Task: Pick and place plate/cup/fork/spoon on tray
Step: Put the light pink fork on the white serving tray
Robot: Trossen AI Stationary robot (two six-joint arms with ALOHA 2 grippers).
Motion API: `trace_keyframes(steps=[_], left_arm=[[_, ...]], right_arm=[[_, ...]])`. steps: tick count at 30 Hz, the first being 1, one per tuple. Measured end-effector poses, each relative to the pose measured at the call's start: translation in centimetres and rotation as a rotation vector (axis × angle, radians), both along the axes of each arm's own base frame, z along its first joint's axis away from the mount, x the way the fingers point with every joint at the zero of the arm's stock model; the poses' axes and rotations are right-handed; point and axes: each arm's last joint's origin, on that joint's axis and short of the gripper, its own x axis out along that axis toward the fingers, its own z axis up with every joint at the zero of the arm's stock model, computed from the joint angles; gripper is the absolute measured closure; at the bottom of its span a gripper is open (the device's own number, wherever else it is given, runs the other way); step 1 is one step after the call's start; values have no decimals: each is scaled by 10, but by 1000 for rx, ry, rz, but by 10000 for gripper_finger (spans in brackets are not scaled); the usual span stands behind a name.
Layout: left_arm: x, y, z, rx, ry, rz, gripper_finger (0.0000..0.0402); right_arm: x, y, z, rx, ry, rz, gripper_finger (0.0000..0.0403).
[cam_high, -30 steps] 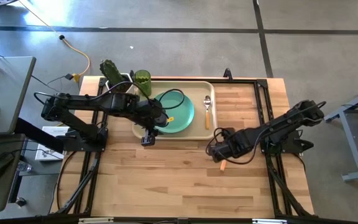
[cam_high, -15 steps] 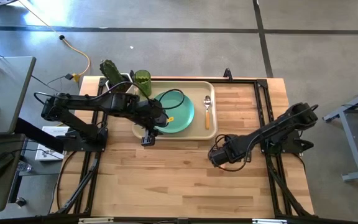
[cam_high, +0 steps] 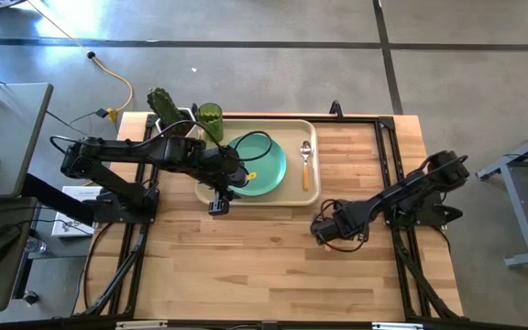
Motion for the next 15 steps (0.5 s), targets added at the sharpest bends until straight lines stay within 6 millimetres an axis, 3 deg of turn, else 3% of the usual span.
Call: trace_keyframes(steps=[11, 15], left_arm=[[0, 0, 0, 4, -5, 3, 236], [1, 0, 0, 5, -8, 4, 236]], right_arm=[[0, -6, -3, 7, 8, 15, 363], [0, -6, -3, 6, 10, 18, 375]])
